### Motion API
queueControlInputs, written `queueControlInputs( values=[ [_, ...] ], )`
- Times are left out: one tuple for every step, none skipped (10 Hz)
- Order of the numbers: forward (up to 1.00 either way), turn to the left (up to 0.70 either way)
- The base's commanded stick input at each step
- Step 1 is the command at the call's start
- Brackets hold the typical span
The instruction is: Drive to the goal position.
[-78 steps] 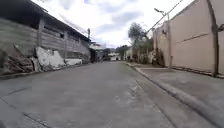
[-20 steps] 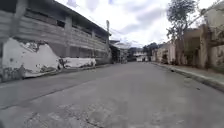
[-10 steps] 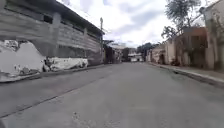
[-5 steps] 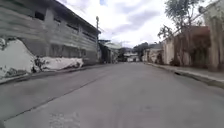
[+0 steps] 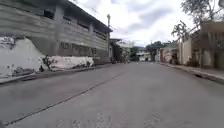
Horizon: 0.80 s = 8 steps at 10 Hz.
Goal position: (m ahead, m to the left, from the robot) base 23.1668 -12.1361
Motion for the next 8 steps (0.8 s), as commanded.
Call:
queueControlInputs(
  values=[
    [0.90,0.23],
    [0.75,0.23],
    [0.61,0.23],
    [0.47,0.23],
    [0.30,0.23],
    [0.10,0.14],
    [0.00,0.00],
    [0.00,0.00]
  ],
)
